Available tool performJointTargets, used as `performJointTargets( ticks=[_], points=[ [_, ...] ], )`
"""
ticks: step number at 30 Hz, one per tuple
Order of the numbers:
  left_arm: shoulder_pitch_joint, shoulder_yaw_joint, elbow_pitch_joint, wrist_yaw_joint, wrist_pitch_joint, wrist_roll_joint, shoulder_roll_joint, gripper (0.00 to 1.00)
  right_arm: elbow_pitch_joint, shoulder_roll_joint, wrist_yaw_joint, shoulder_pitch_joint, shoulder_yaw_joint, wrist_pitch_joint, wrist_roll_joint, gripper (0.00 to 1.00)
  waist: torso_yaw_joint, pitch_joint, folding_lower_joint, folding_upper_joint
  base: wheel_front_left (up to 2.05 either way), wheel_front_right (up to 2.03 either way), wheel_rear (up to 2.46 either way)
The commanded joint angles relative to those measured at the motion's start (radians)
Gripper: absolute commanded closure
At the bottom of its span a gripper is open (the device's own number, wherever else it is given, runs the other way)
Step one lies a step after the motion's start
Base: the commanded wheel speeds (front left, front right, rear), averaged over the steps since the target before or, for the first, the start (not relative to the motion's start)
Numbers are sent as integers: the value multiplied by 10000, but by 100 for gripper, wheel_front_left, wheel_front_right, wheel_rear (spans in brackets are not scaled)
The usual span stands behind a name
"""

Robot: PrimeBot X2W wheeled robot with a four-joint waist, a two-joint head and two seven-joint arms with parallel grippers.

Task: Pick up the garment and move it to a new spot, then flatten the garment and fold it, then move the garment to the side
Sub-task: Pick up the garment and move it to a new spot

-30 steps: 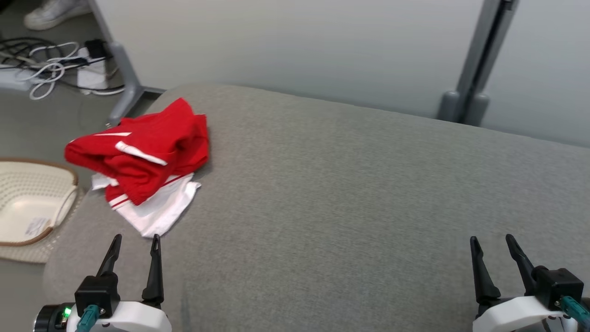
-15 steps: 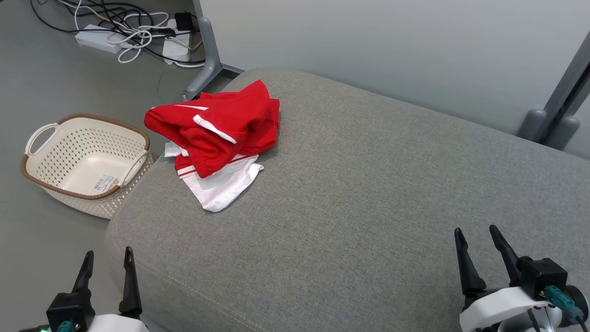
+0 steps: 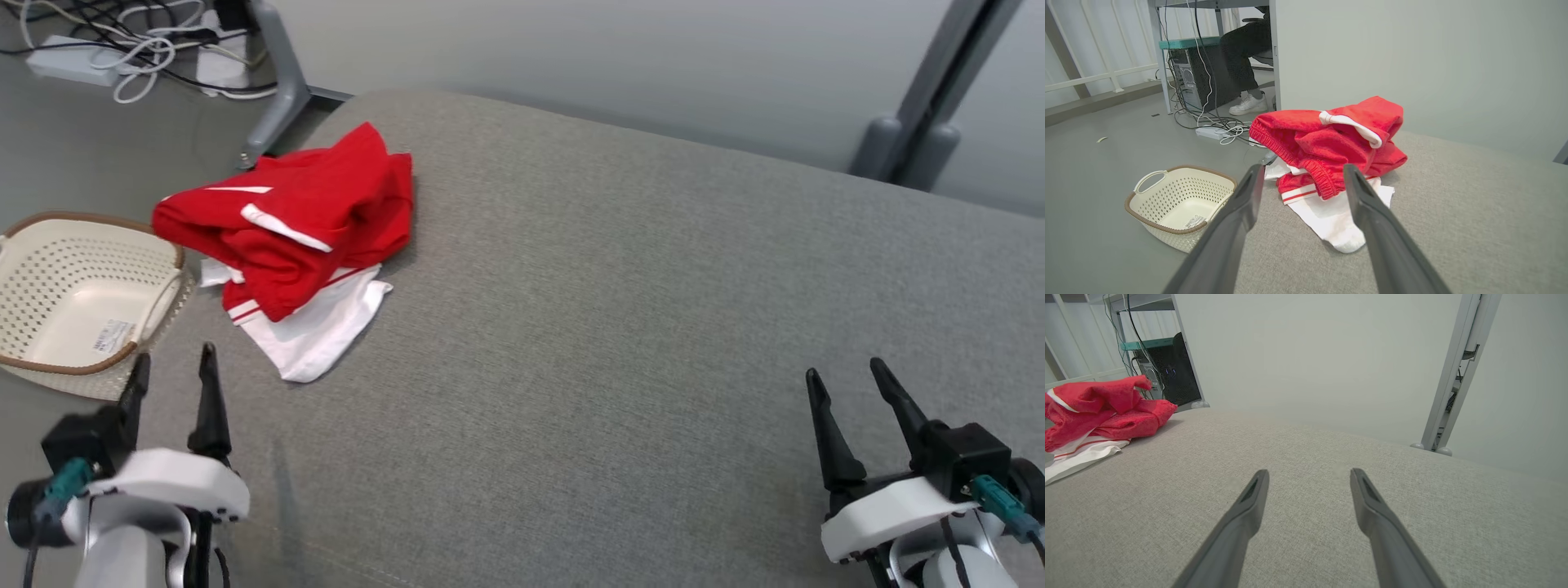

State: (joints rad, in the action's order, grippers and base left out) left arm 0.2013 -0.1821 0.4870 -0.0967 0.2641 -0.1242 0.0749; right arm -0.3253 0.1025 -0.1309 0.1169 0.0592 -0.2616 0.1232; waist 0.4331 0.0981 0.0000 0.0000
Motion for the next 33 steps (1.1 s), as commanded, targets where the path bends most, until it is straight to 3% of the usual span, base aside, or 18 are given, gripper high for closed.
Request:
performJointTargets(
  ticks=[1,5,13,17,24,25,26,29,33],
  points=[
    [589,-102,206,-64,7,-92,176,0,120,167,3,248,101,-50,27,0,-821,739,0,0,0,0,0],
    [1884,-131,997,-186,5,-124,617,0,336,449,3,514,383,-50,14,0,-1455,1307,0,0,0,0,0],
    [4637,-187,3952,-288,-97,-500,1643,0,816,703,3,1250,786,-51,164,0,-2475,2384,0,0,0,0,0],
    [5394,-170,5330,-11,-495,-467,1988,0,948,650,3,1504,934,-51,180,0,-2785,2660,0,0,0,0,0],
    [6050,22,6567,401,-653,-316,2194,0,979,634,3,1632,881,-51,200,0,-2955,2777,0,0,0,0,0],
    [6092,46,6681,433,-614,-301,2197,21,961,620,3,1626,863,-51,196,0,-2977,2753,0,0,0,0,0],
    [6140,12,6799,517,-577,-343,2227,100,936,592,3,1607,837,-51,201,0,-3001,2715,0,0,0,0,0],
    [6192,57,7084,636,-485,-345,2273,100,847,495,3,1450,774,-51,244,0,-3080,2464,0,0,0,0,0],
    [6326,231,6978,423,-215,-263,2345,100,757,381,3,1240,685,-51,280,0,-3161,2061,0,0,0,0,0]
  ],
)
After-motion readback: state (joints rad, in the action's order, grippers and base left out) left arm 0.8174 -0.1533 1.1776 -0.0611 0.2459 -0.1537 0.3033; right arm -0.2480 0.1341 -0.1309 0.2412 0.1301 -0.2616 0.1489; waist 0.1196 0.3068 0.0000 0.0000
